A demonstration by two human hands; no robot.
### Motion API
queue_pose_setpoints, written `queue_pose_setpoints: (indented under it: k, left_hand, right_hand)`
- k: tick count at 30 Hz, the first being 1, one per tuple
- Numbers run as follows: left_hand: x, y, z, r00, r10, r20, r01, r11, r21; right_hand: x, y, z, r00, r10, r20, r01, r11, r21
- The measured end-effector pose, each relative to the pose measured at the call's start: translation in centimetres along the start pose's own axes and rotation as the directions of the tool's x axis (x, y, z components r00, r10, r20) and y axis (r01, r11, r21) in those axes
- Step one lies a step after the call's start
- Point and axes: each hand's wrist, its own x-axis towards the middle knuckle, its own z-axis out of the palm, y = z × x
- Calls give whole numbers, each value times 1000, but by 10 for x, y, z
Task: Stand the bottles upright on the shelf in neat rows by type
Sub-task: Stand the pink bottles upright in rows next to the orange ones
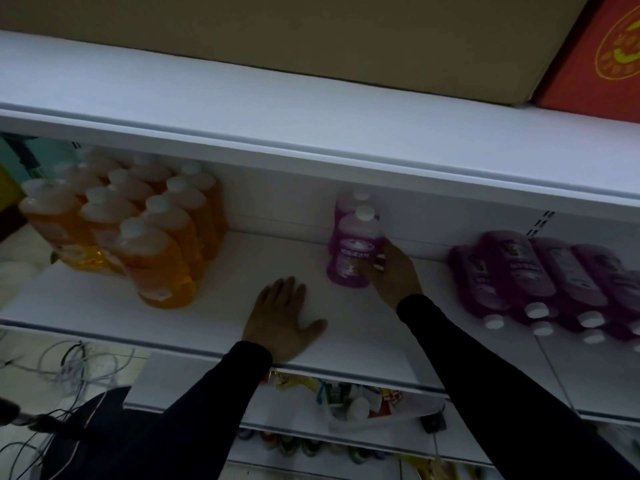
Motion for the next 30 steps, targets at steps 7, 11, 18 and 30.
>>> queue_pose_setpoints:
  k: [7,11,18,30]
  left_hand:
    - [0,-1,2,1000,3,-24,-3,1000,9]
    - [1,-1,2,1000,-1,-28,1,1000,8]
    - [1,-2,-3,1000,8,-28,-7,1000,6]
    - [11,91,-36,956,291,-40,-293,937,-190]
  right_hand:
    - [9,2,5,1000,3,23,-4,999,52]
    - [8,4,6,999,27,26,-29,997,71]
    - [-17,10,-18,986,159,-56,-160,987,-21]
    - [-65,45,-169,830,10,-558,-411,687,-599]
